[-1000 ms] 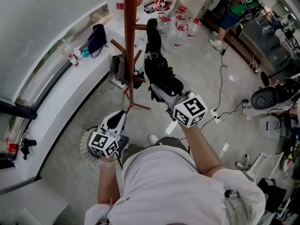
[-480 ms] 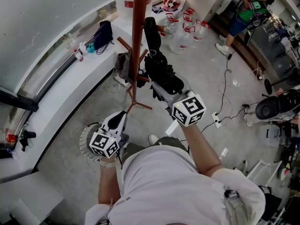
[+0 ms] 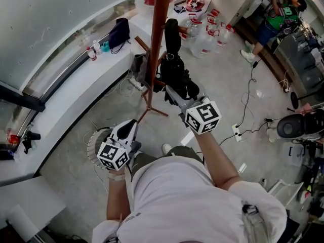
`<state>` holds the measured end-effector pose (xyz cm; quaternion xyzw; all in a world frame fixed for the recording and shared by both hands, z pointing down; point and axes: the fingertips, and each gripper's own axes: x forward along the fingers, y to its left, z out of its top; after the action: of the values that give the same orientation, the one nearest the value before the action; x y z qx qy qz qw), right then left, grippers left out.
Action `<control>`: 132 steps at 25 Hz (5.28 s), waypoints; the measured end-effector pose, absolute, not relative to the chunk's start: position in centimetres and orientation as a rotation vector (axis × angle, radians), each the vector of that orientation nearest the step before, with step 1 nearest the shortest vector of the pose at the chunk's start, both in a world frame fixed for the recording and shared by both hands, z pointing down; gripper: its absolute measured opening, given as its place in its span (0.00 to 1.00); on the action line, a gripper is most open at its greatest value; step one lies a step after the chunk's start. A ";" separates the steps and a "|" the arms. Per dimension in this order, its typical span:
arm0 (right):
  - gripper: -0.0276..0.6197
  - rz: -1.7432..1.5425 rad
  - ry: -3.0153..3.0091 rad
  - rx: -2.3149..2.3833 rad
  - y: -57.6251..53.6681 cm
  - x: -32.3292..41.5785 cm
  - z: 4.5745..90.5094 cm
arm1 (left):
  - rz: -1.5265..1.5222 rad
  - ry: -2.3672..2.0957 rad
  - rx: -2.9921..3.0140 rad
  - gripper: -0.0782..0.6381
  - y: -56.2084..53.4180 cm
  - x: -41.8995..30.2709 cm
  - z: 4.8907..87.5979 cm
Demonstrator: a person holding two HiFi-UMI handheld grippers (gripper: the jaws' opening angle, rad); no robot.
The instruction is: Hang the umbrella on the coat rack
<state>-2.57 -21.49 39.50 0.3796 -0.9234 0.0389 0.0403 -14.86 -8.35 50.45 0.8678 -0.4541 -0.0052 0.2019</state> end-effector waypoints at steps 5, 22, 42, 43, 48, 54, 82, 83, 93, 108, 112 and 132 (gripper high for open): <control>0.45 0.115 -2.848 1.161 -22.3 -3.3 40.2 | -0.006 -1.313 2.393 0.11 -7.7 -15.5 50.7; 0.45 0.092 -2.909 1.148 -25.2 -6.1 41.7 | 0.008 -1.504 2.252 0.11 -4.7 -17.7 51.4; 0.52 0.065 -2.938 1.182 -26.2 -7.0 41.7 | -0.002 -1.591 2.188 0.11 -3.7 -18.4 51.5; 0.52 0.067 -2.940 1.179 -26.2 -6.9 41.7 | -0.001 -1.585 2.194 0.11 -4.0 -18.3 51.5; 0.54 0.062 -2.943 1.161 -25.7 -6.3 41.5 | 0.009 -1.538 2.235 0.11 -5.2 -17.6 51.3; 0.54 0.056 -2.940 1.147 -24.5 -4.6 41.3 | 0.026 -1.448 2.304 0.11 -7.0 -16.3 51.1; 0.30 0.114 -2.781 1.399 -16.1 7.3 43.2 | 0.093 -0.994 2.605 0.11 -13.3 -5.8 48.8; 0.29 0.120 -2.773 1.404 -15.9 7.6 43.4 | 0.091 -0.990 2.611 0.11 -13.5 -5.6 48.6; 0.24 0.181 -2.729 1.391 -13.0 9.0 45.3 | 0.100 -0.919 2.652 0.11 -14.1 -3.7 48.4; 0.24 0.242 -2.734 1.349 -10.8 8.6 48.0 | 0.133 -0.900 2.669 0.11 -13.1 -2.8 49.0; 0.24 0.251 -2.744 1.351 -10.8 8.6 48.1 | 0.124 -0.905 2.669 0.11 -12.6 -2.8 49.0; 0.24 0.277 -2.781 1.268 -10.9 6.7 48.0 | 0.110 -0.997 2.637 0.11 -11.2 -5.0 48.9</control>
<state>6.75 -10.90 47.97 0.4130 -0.9055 0.0901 0.0363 -5.03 -11.17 48.93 0.9227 -0.3489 0.0386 0.1592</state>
